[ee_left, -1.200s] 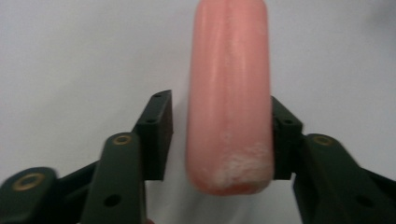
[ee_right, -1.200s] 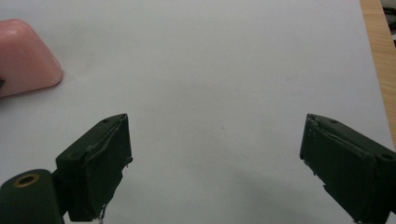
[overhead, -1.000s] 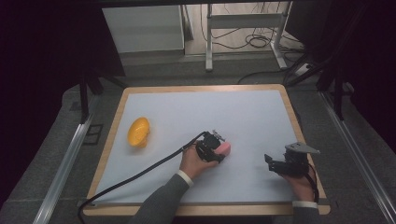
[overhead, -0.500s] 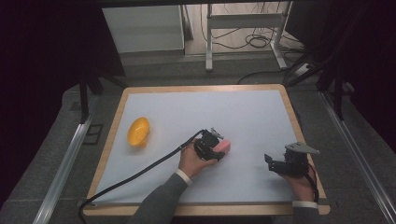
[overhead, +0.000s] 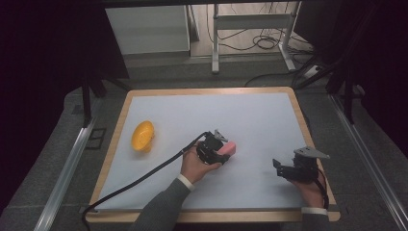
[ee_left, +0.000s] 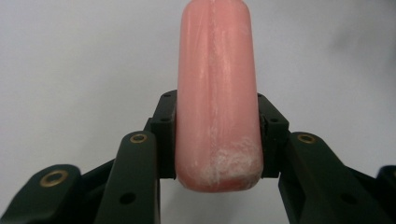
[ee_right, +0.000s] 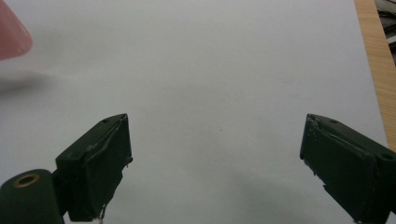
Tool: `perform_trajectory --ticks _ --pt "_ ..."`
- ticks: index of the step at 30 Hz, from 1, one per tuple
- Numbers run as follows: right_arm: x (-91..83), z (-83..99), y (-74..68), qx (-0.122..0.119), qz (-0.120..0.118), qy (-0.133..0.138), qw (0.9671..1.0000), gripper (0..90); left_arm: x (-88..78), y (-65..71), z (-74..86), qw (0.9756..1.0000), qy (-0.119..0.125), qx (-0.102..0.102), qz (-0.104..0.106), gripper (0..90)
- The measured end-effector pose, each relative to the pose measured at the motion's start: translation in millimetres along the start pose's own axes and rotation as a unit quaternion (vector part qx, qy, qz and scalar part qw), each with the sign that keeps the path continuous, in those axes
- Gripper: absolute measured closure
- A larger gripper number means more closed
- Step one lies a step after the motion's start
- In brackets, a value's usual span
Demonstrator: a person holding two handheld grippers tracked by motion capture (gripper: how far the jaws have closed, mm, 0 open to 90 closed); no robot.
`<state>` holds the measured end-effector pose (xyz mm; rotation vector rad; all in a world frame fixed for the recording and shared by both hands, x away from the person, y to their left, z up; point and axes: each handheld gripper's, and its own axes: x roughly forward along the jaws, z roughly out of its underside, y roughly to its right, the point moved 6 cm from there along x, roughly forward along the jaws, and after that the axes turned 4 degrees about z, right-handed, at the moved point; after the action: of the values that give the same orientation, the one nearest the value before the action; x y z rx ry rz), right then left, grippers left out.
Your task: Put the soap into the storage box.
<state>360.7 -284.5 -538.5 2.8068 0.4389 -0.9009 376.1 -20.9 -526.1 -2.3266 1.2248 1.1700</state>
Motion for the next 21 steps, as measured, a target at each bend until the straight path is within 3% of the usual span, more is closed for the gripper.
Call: perform_trajectory --ticks 8,11,16,21 --pt "0.1 0.2 0.0 -0.002 0.0 -0.001 1.0 8.6 -16.3 -1.6 -2.5 0.9999 0.009 0.009 -0.007 60.3" --pt "0.6 0.5 0.0 -0.002 0.0 -0.001 1.0 8.6 -23.7 -1.9 -1.7 0.9997 0.022 0.005 -0.001 60.2" --pt "1.6 1.2 -0.3 -0.002 0.001 -0.003 1.0 8.6 -31.9 -6.9 2.2 0.9997 0.02 0.008 -0.013 60.2" --pt "1.8 1.0 -1.2 -0.002 0.0 -0.003 1.0 8.6 -36.7 -11.6 4.3 0.9996 0.026 0.0 -0.012 60.2"
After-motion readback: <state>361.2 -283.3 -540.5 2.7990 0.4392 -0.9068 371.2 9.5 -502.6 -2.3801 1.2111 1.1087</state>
